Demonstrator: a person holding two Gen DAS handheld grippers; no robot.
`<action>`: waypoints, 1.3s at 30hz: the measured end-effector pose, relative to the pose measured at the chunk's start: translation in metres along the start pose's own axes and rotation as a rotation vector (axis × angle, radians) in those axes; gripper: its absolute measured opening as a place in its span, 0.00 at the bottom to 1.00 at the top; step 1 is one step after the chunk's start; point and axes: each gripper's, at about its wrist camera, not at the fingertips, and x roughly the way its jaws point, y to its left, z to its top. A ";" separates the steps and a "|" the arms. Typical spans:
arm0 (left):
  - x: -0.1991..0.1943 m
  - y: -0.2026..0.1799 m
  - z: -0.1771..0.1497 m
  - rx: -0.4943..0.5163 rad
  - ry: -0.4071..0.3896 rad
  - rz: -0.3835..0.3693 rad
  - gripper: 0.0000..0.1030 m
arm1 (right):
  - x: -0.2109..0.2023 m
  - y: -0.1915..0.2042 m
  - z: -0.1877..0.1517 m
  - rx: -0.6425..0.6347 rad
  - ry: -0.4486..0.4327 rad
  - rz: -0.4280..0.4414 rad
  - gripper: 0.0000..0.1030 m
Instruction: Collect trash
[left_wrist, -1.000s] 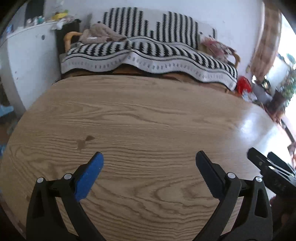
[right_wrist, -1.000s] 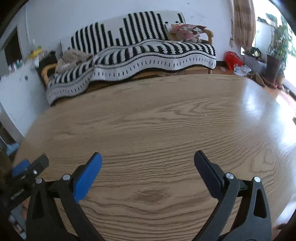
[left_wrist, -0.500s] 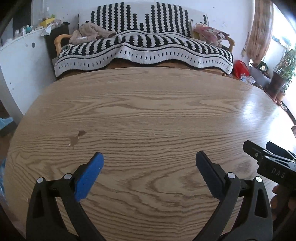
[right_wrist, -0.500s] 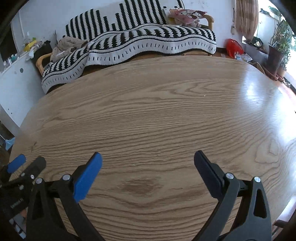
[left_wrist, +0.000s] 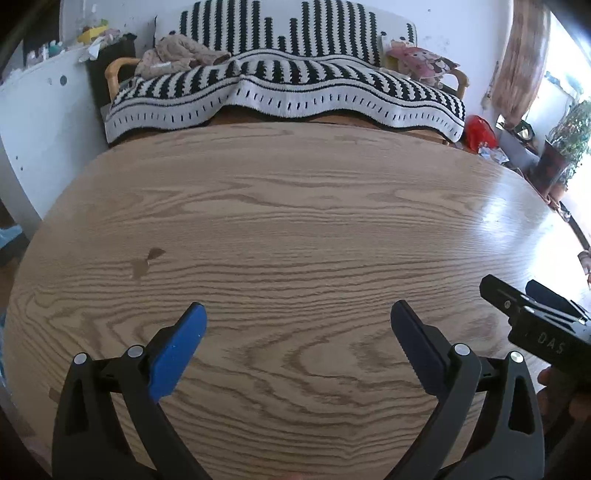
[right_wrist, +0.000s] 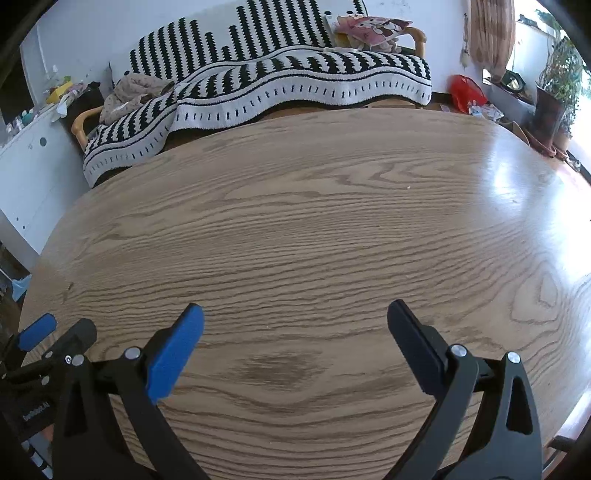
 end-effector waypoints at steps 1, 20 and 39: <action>0.001 0.001 0.000 -0.003 0.003 0.007 0.94 | 0.000 0.000 0.000 -0.003 0.003 0.001 0.93; -0.001 0.001 -0.002 0.010 -0.005 0.012 0.94 | 0.002 -0.004 -0.001 -0.002 0.012 -0.014 0.93; 0.003 0.005 -0.001 -0.009 0.021 -0.016 0.94 | 0.004 -0.003 -0.001 -0.001 0.004 -0.057 0.93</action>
